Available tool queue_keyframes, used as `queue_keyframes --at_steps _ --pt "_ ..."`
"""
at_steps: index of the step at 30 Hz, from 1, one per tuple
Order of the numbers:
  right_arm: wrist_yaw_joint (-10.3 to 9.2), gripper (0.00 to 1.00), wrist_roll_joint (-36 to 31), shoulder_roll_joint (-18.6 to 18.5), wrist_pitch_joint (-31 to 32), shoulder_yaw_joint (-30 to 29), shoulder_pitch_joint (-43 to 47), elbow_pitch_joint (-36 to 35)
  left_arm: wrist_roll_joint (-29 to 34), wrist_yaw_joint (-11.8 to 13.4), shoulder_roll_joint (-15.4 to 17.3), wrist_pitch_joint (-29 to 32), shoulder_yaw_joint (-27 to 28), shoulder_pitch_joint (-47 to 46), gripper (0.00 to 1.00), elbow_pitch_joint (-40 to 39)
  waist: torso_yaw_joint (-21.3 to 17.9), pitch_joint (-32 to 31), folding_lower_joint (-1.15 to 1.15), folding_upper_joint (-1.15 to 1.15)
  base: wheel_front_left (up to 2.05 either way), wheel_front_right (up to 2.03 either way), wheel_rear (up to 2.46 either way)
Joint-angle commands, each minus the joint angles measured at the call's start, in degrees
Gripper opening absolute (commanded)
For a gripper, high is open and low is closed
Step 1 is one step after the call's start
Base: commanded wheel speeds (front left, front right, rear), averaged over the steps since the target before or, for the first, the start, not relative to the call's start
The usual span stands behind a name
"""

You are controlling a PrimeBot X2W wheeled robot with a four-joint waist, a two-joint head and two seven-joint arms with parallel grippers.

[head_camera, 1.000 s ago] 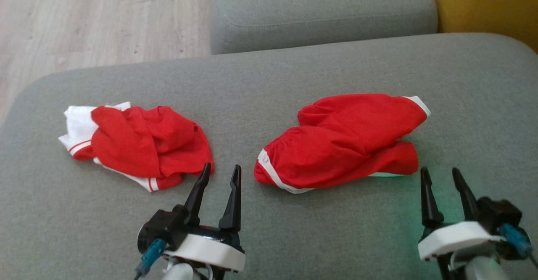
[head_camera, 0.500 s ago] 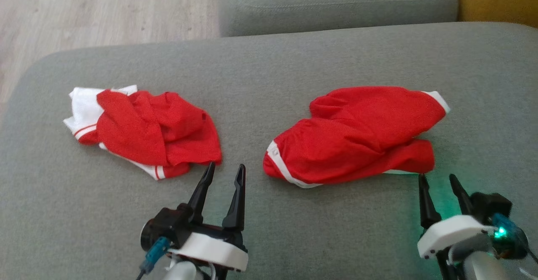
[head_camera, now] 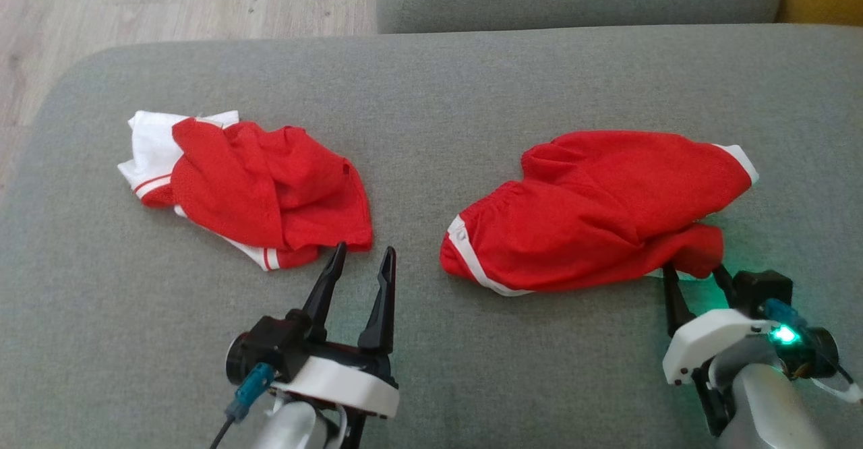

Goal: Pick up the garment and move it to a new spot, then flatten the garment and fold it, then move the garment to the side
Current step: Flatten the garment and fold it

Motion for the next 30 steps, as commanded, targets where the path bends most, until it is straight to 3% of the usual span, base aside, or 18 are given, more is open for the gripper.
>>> queue_keyframes --at_steps 1,12,27,28,29,30 --pt "-0.04 0.00 -0.30 -0.26 -1.34 1.81 -2.52 -0.16 0.58 0.01 -0.22 -0.55 1.67 -2.33 1.00 -1.61 -0.30 -0.10 -0.01 0.00 0.00 0.00 0.00" --pt "-0.04 0.00 -0.03 -0.26 -2.05 1.84 -0.61 -1.03 0.15 0.07 -0.22 -0.55 2.95 -0.63 1.00 -1.61 -3.33 -3.27 -0.01 0.00 0.00 0.00 0.00" --pt "-0.04 0.00 6.79 -3.85 17.69 1.55 11.29 -19.28 -1.40 0.39 -0.23 -0.55 2.94 1.92 1.00 -2.97 -5.68 -6.92 -0.01 0.00 0.00 0.00 0.00" --pt "-0.04 0.76 7.16 -3.94 18.35 1.60 11.71 -20.49 -1.42 0.41 -0.23 -0.55 2.95 1.89 1.00 -3.07 -5.69 -6.84 -0.01 0.00 0.00 0.00 0.00" --pt "-0.04 1.00 7.53 -3.87 18.40 1.24 11.97 -21.72 -1.44 0.43 -0.23 -0.55 2.97 1.85 1.00 -3.16 -5.70 -6.74 -0.01 0.00 0.00 0.00 0.00" --pt "-0.04 1.00 7.75 -3.75 18.21 1.19 12.21 -22.83 -1.43 0.44 -0.23 -0.55 2.97 1.81 1.00 -3.22 -5.70 -6.65 -0.01 0.00 0.00 0.00 0.00"
